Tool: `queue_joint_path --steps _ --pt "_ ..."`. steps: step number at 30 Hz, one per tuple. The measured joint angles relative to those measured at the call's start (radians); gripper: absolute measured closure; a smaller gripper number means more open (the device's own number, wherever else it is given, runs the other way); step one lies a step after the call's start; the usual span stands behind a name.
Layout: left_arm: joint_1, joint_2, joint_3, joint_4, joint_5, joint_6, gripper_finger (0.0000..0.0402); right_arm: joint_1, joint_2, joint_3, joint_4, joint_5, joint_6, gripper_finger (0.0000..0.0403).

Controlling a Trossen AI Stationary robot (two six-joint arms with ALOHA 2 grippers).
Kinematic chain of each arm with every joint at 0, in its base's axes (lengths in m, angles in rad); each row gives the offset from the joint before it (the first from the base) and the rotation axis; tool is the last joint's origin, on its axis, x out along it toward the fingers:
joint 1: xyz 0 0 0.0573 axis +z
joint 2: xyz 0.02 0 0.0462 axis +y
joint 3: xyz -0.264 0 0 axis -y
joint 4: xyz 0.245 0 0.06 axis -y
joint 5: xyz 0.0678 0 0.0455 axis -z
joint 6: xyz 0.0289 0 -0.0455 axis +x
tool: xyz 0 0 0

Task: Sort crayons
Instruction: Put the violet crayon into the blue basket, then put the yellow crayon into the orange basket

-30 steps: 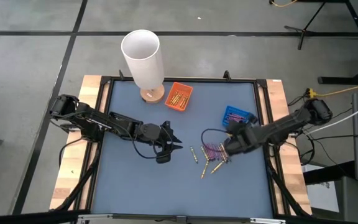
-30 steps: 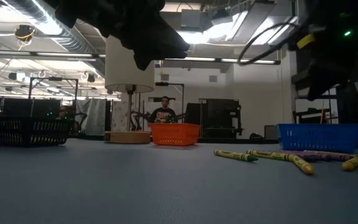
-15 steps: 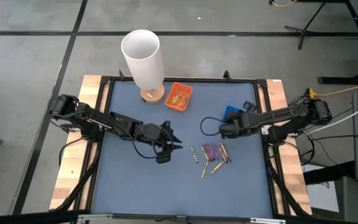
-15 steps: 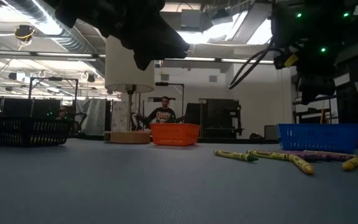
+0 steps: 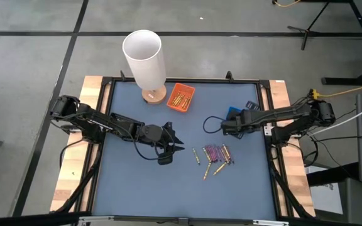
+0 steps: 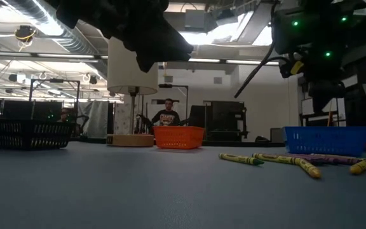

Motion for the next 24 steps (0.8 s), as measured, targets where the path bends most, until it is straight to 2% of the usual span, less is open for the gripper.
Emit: queue_joint_path --steps 5,9,19,24 --pt "0.000 0.000 0.000 0.000 0.000 0.000 0.0304 0.001 0.000 0.000 0.000 -0.004 0.000 0.0253" --pt "0.000 0.000 0.000 0.000 0.000 0.000 0.0304 0.001 0.000 0.000 0.001 -0.005 0.000 0.0229" --pt "0.000 0.000 0.000 0.000 -0.001 0.000 0.0304 0.001 0.000 0.000 0.007 -0.132 -0.014 0.0224" --pt "0.000 0.000 0.000 0.000 -0.001 0.000 0.0304 0.001 -0.001 0.002 0.006 -0.139 -0.054 0.0223"
